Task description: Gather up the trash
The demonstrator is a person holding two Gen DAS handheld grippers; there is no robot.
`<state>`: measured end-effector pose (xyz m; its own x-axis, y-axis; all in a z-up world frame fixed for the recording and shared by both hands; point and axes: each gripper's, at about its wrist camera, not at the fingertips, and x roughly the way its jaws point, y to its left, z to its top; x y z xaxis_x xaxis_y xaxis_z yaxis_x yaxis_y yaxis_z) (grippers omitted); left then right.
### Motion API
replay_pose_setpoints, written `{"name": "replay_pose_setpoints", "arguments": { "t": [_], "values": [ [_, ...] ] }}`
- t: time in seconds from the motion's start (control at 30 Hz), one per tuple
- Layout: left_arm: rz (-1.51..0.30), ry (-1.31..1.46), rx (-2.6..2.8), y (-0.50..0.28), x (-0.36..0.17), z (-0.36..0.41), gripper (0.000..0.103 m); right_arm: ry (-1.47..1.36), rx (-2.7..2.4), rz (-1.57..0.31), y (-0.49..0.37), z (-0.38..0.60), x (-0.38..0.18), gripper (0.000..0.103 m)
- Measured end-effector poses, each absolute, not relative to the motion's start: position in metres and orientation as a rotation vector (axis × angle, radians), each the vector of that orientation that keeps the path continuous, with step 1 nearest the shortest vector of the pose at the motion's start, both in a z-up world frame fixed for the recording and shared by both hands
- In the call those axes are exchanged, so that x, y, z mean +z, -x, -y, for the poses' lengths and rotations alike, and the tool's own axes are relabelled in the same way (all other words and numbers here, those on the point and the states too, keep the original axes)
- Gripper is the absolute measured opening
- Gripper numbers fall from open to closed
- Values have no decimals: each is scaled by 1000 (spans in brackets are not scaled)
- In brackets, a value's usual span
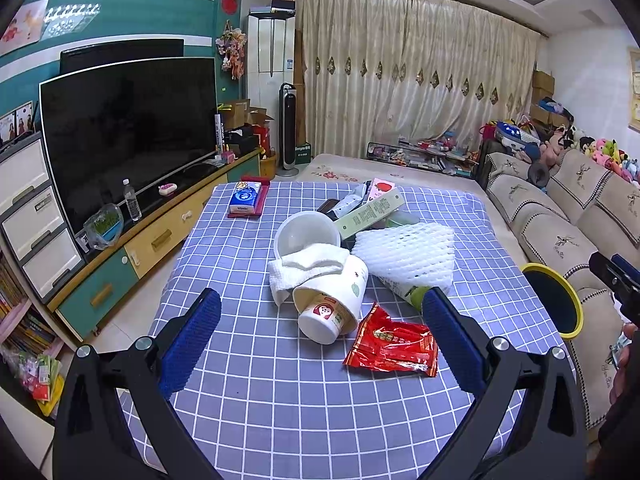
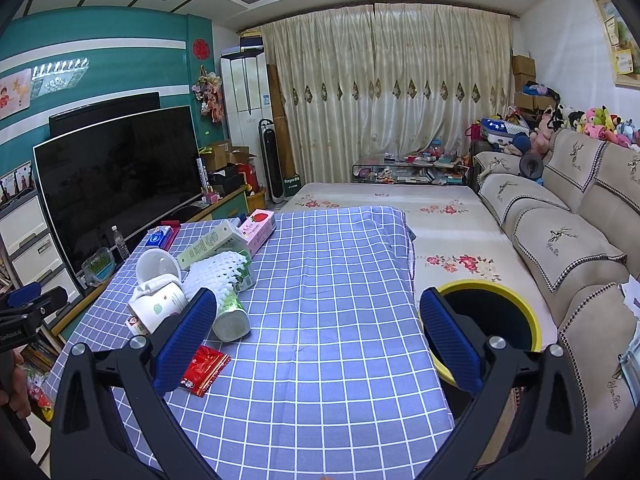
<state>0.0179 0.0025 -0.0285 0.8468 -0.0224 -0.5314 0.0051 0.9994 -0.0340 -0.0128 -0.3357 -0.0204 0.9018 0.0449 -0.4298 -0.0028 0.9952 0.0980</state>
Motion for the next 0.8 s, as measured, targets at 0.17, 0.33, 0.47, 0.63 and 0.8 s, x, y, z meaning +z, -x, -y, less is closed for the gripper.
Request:
{"name": "replay_pose_setpoints", "arguments": {
  "t": [0.17,0.33,0.47,0.63,0.8],
  "values": [
    [-565,32,2,-21,-30,-7,99,-92,55,-483,-5,332,-29,97],
    [-584,40,14,-27,-35,-13,99,-70,140,-550,-35,315,-47,97],
    [-605,44,17,-35,-43,-17,99,-28,219,-596,-63,296,-65,97],
    [-632,50,18,-49,-52,-20,99,12,302,-667,-100,274,-89,97],
    [-659,67,19,-64,-62,-25,99,79,373,-731,-124,250,-108,94]
  ]
}}
